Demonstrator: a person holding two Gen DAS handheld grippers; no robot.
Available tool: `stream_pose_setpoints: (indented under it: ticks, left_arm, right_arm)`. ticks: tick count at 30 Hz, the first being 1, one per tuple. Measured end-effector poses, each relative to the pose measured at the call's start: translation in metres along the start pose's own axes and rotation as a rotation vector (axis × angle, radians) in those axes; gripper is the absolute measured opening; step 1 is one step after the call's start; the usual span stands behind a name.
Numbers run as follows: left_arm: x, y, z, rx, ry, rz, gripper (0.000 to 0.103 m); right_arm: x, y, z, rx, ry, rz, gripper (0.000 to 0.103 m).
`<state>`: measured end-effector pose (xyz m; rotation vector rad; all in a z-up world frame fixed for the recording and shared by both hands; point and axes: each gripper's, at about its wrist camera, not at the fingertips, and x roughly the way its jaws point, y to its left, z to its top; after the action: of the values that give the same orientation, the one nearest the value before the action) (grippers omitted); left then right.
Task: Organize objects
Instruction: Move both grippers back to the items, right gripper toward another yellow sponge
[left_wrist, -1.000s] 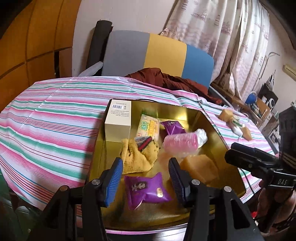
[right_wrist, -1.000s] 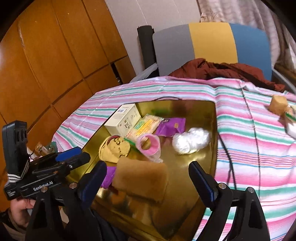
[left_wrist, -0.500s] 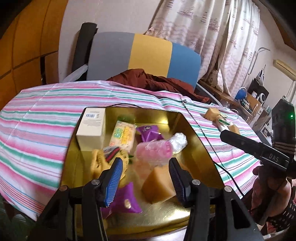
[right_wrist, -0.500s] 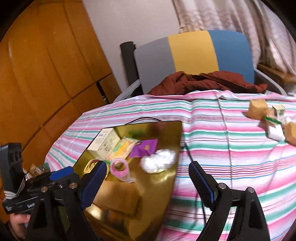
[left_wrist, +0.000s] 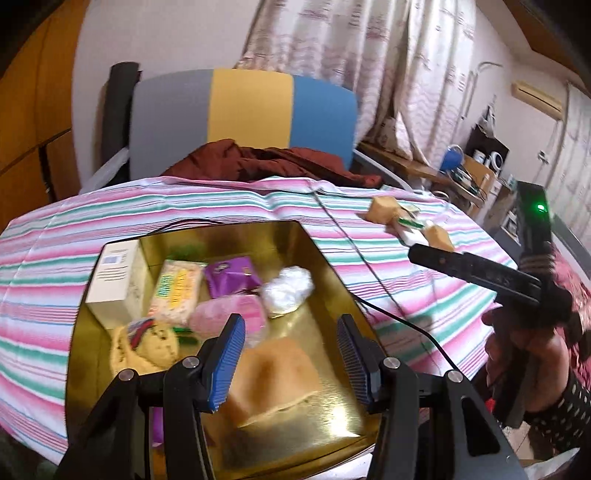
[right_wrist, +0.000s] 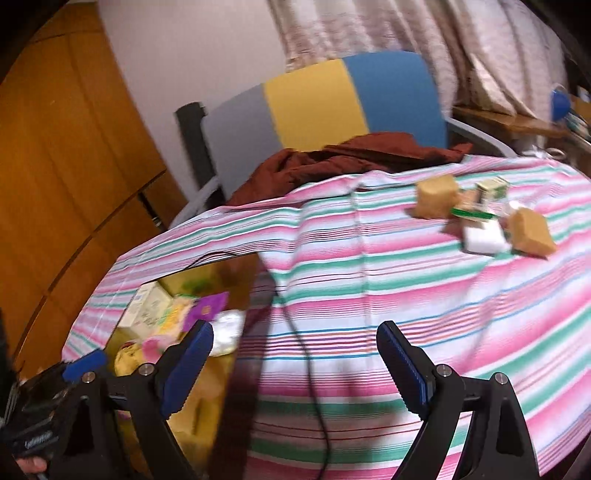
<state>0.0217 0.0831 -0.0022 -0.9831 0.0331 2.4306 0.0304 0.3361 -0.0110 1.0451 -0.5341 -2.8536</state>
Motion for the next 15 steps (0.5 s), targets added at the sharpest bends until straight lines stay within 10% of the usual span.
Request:
stream_pose_setpoints:
  ticks: [15]
  left_arm:
    - [0.038, -0.055, 0.022, 0.040, 0.111, -0.187, 0.055]
  right_arm:
    - [0.015, -0.129, -0.002, 0.154, -0.024, -0.262, 0.091]
